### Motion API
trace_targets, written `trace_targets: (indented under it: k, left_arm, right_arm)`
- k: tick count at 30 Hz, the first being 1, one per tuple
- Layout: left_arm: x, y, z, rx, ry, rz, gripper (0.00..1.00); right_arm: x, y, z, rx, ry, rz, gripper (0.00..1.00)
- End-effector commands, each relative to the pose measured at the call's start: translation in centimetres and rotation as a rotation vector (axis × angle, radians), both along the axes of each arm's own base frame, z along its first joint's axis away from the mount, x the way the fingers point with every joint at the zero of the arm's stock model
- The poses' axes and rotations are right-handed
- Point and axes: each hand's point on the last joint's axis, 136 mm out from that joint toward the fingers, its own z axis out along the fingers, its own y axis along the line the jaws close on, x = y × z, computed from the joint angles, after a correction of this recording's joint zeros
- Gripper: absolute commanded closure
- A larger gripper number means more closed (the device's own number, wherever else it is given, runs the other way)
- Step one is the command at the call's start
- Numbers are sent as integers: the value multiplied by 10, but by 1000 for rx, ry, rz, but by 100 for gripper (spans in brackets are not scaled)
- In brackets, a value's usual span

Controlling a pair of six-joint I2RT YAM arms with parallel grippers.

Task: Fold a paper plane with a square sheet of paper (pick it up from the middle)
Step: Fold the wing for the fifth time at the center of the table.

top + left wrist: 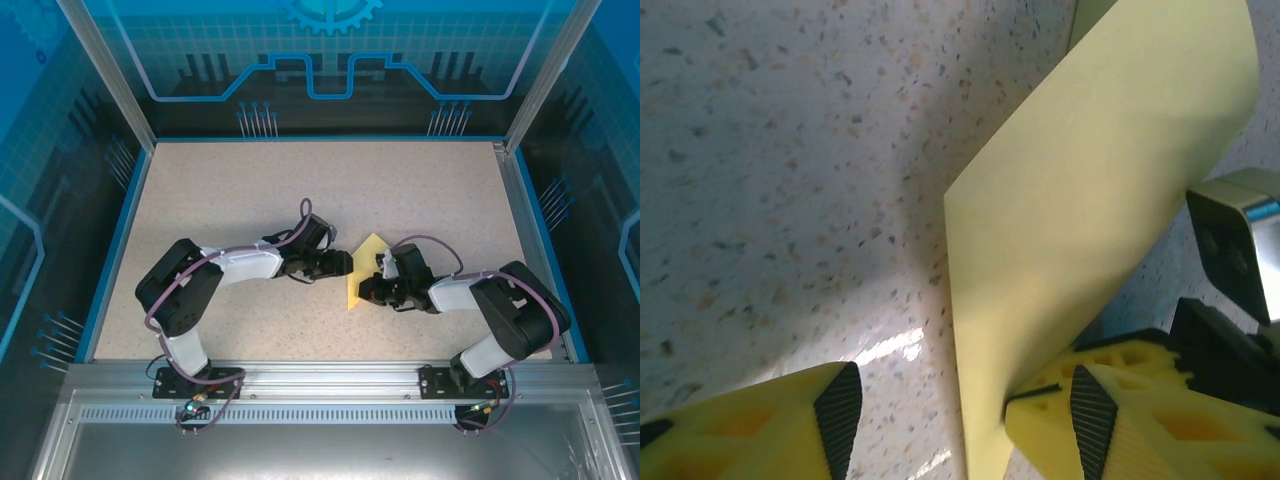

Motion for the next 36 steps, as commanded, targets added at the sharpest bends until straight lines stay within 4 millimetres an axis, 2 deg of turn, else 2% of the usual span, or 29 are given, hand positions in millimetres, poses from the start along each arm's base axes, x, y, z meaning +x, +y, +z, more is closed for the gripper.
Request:
trace_targets:
  k: [1,6,17,31,36]
  left_arm:
    - [8,-18,6,-60,-3,2,41]
    - [10,-29,-1,-92,17,-1,43]
    - [13,-37,-9,-121,33,5,49]
    - [13,-36,-8,-119,14,-6,77]
    - [11,-32,-9,-79,0,-21,86]
  right_arm:
    - [-4,-7,-8,-9,13,9,100]
    - [-6,-8,-11,-7,21,13,100]
    - [-6,-10,-13,-9,24,14,100]
    - [-5,-10,-11,-6,21,16,100]
    - [-1,-8,-2,4,1,15,100]
